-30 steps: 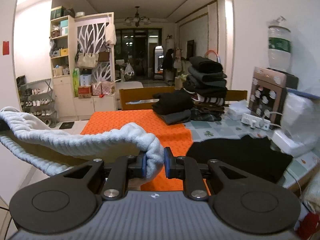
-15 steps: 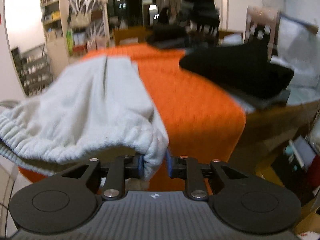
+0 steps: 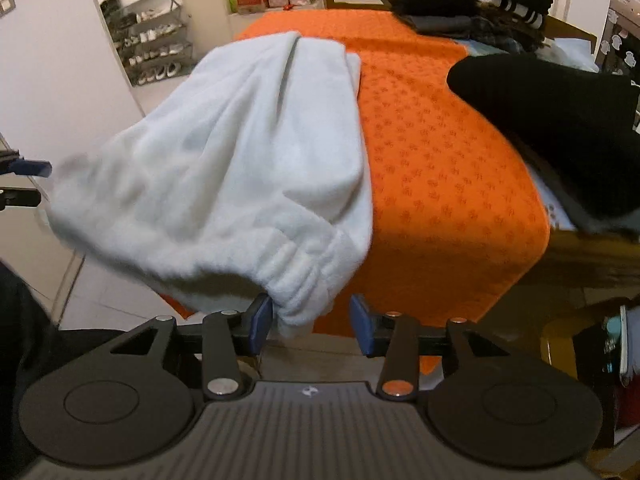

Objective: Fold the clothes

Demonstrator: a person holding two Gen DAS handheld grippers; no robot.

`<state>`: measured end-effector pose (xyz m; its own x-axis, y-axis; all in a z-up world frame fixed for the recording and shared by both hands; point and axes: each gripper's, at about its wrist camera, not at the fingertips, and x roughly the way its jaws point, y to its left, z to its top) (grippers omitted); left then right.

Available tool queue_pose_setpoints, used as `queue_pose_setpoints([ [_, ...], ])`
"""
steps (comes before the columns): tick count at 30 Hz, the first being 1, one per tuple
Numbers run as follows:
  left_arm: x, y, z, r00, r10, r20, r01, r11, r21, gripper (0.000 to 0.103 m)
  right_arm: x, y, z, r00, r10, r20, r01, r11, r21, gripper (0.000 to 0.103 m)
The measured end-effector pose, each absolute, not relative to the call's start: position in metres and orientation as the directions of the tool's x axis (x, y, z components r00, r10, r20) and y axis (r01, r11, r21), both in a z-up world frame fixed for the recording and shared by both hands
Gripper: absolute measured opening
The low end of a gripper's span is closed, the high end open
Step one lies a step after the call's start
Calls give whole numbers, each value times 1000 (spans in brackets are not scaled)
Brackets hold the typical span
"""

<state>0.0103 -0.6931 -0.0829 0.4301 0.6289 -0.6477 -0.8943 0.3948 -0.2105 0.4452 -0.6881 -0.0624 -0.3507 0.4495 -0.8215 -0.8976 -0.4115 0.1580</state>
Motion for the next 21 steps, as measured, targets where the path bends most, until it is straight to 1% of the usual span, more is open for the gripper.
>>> queue_pose_setpoints([
  [3,-11,-675,-72,382,667,-640,-924,274,-265,69,450,-662,-53,-394,469,-790,-894,-396,211,49],
  [7,-18,-653,-63,314,731,-606,-945,181,-271,69,457,-627,-33,-455,521,-722,-881,-384,277,49],
  [12,-21,-611,-63,270,757,-595,-935,60,-348,69,450,-577,-10,-409,580,-704,-907,-347,241,49],
  [15,-20,-580,-64,240,759,-605,-930,2,-366,69,447,-543,-1,-434,599,-673,-899,-336,281,49],
  [17,-20,-557,-65,224,764,-606,-923,-34,-384,68,446,-514,2,-455,601,-657,-890,-336,309,45],
  [19,-22,-535,-67,210,766,-608,-910,-75,-407,67,444,-484,2,-478,600,-641,-879,-335,341,40],
  [20,-22,-521,-70,206,766,-609,-903,-92,-420,66,444,-468,1,-492,596,-634,-870,-336,360,39],
  [21,-23,-508,-72,203,764,-612,-895,-108,-432,63,443,-453,-2,-507,592,-627,-862,-338,378,37],
])
